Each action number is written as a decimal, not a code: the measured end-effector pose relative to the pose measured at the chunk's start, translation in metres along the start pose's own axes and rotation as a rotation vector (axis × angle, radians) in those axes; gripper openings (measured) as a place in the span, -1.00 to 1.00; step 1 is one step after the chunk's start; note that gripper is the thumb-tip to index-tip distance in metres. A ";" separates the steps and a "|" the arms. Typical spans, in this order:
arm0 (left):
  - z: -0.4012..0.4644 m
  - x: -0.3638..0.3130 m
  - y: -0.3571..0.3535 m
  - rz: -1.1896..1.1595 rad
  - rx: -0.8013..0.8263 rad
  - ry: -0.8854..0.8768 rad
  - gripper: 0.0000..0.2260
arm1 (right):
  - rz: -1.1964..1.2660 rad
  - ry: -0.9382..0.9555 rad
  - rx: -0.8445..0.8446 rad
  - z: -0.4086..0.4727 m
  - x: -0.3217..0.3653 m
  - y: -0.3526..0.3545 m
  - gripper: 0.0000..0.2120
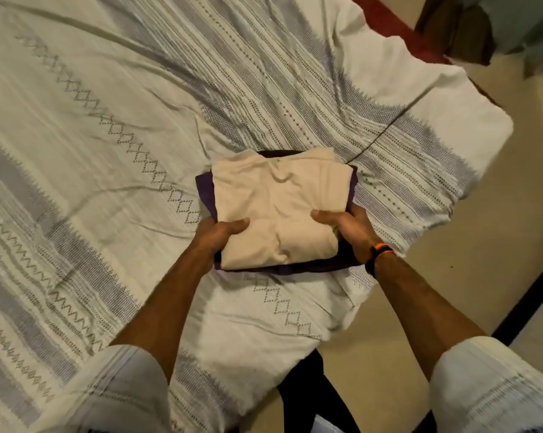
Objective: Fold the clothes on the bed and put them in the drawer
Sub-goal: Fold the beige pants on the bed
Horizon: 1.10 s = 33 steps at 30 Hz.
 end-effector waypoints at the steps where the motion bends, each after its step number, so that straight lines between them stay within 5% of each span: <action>1: 0.011 0.004 0.002 0.017 -0.016 0.011 -0.52 | -0.021 -0.007 -0.023 0.009 -0.003 0.000 -0.57; 8: 0.024 0.036 0.026 0.236 -0.119 0.068 -0.63 | -0.372 -0.060 -0.214 0.018 -0.029 0.016 -0.45; 15: -0.020 0.028 0.032 0.300 -0.096 -0.073 -0.68 | -0.619 0.190 -0.287 -0.038 -0.006 0.000 -0.36; 24: -0.139 0.074 0.084 0.349 -0.014 -0.232 -0.42 | -0.461 0.322 -0.169 -0.187 -0.030 -0.064 -0.42; 33: -0.251 0.195 0.209 0.326 0.044 -0.301 -0.48 | -0.328 0.331 -0.191 -0.355 -0.148 -0.138 -0.54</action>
Point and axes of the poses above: each hand's wrist, its own z-axis towards the middle knuckle, its own y-axis out of the back of the hand, x = y × z, the point moved 4 cm from there along z, towards the middle knuckle, and after that the axes turned 4 degrees about z, right-handed, at the moved point
